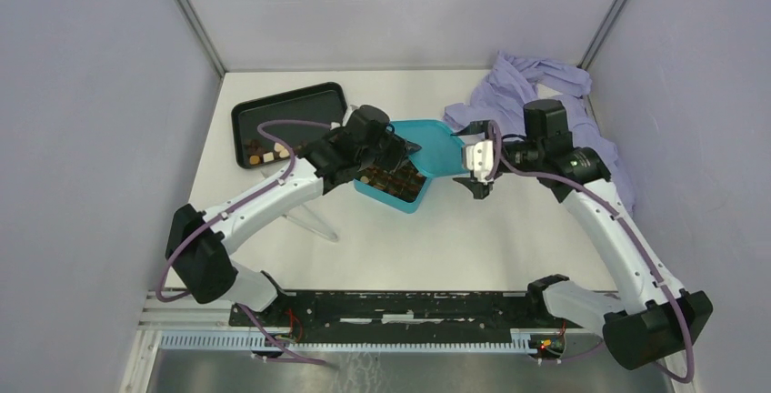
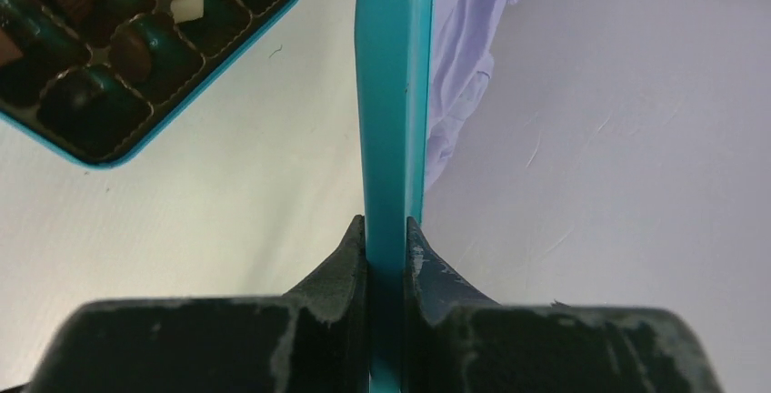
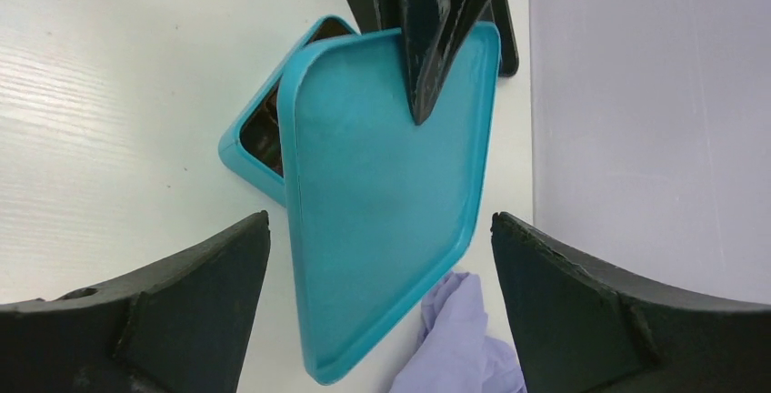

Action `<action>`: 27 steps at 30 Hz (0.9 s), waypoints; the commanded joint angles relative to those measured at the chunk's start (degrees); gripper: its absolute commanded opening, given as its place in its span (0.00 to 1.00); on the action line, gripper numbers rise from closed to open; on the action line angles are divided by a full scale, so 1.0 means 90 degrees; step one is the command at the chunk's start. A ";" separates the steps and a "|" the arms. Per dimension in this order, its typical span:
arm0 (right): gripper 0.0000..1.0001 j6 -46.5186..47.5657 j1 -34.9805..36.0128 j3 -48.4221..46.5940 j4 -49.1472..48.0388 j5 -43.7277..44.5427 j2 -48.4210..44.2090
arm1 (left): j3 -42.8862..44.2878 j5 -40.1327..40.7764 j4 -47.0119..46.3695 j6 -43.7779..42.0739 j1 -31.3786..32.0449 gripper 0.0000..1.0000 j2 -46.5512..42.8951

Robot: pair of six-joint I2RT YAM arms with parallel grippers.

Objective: Pack the chocolate
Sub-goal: Pick up the box lid from the center of the board.

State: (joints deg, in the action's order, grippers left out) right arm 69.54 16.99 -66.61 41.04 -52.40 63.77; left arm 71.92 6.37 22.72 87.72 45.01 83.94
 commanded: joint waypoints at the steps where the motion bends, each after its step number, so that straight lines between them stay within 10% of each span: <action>1: 0.96 -0.0906 0.0148 0.0403 -0.1446 0.1182 -0.0133 | 0.0214 0.0047 0.0121 0.1592 -0.0040 0.02 -0.0335; 8: 0.88 -0.0769 0.0634 0.0735 -0.1880 0.2211 -0.0159 | 0.0356 -0.0507 -0.0293 0.2249 -0.0050 0.02 -0.0111; 23: 0.13 -0.0500 0.1231 0.0899 -0.2417 0.3295 -0.0171 | 0.0310 -0.0081 -0.0518 0.2777 -0.0086 0.04 -0.0157; 27: 0.00 -0.0712 0.1283 0.0812 -0.2312 0.3146 -0.0202 | 0.0311 -0.0142 -0.0633 0.2722 -0.0150 0.26 -0.0130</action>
State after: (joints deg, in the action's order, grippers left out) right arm 66.37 27.55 -57.30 20.60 -23.79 63.16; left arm 72.60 2.46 20.91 111.09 44.12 83.77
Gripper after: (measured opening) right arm 0.182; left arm 0.162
